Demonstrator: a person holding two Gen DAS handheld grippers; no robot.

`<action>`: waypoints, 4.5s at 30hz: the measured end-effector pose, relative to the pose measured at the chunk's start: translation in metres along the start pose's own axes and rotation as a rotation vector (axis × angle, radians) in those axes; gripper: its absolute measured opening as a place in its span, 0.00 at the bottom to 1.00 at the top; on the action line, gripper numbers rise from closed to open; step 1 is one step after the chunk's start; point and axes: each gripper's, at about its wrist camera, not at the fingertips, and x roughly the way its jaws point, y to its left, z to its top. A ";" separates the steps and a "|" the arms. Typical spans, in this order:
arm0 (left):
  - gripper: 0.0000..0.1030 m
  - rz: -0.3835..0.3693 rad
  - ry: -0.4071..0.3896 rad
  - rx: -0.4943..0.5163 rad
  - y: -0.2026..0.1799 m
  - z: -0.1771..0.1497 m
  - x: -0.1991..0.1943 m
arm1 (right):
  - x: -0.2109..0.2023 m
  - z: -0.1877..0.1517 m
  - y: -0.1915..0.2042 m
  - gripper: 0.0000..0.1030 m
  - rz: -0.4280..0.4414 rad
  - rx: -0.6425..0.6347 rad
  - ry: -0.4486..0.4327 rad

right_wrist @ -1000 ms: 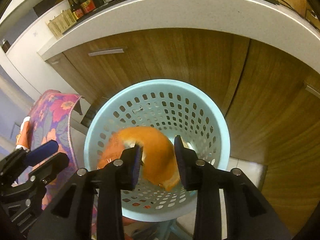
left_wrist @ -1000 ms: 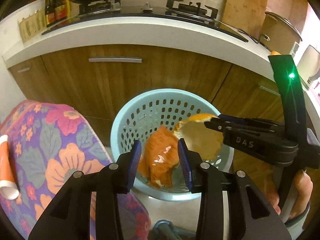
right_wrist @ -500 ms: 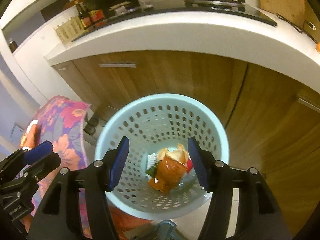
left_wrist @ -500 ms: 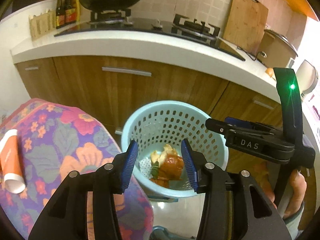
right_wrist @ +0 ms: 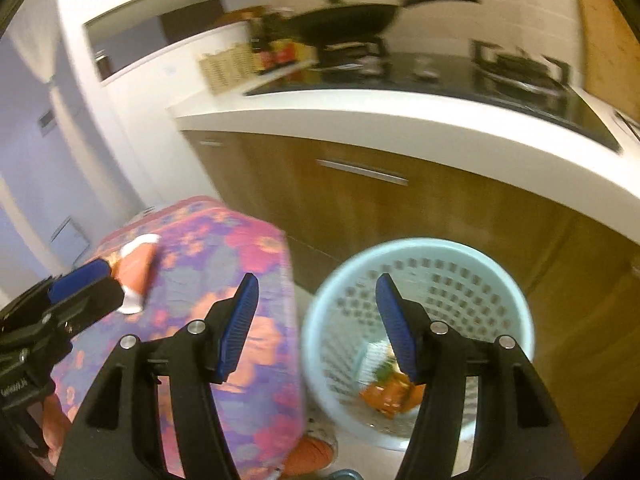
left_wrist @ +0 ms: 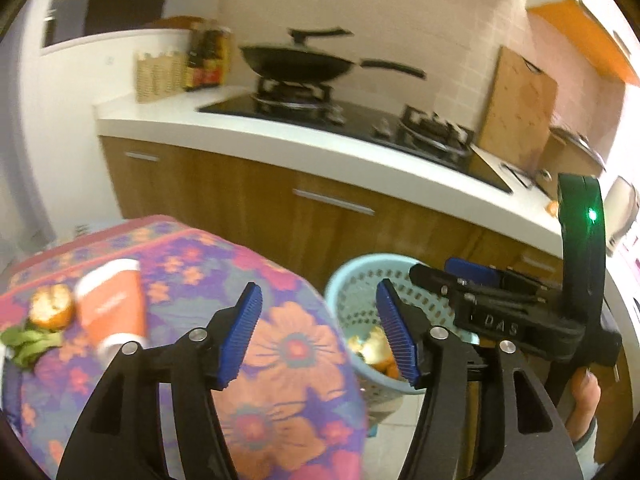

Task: Collect trash
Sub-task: 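Move both open tools back over the table, then grasp the orange paper cup with the right tool while the left tool grasps the green vegetable, then carry the cup and vegetable over the wastebasket and open both tools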

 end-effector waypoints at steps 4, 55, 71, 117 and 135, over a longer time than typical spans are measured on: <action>0.67 0.072 -0.054 -0.037 0.038 0.000 -0.028 | 0.007 0.003 0.054 0.59 0.072 -0.075 -0.013; 0.37 0.505 -0.042 -0.611 0.306 -0.072 -0.016 | 0.179 -0.015 0.235 0.84 0.244 -0.249 0.195; 0.04 0.366 -0.179 -0.682 0.310 -0.078 -0.040 | 0.188 -0.017 0.237 0.77 0.323 -0.236 0.272; 0.00 0.020 -0.250 -0.223 0.089 -0.003 -0.077 | 0.002 -0.019 0.014 0.54 0.100 -0.081 -0.141; 0.00 -0.205 0.017 -0.016 -0.056 0.011 0.049 | 0.003 -0.044 -0.098 0.54 -0.171 -0.051 -0.011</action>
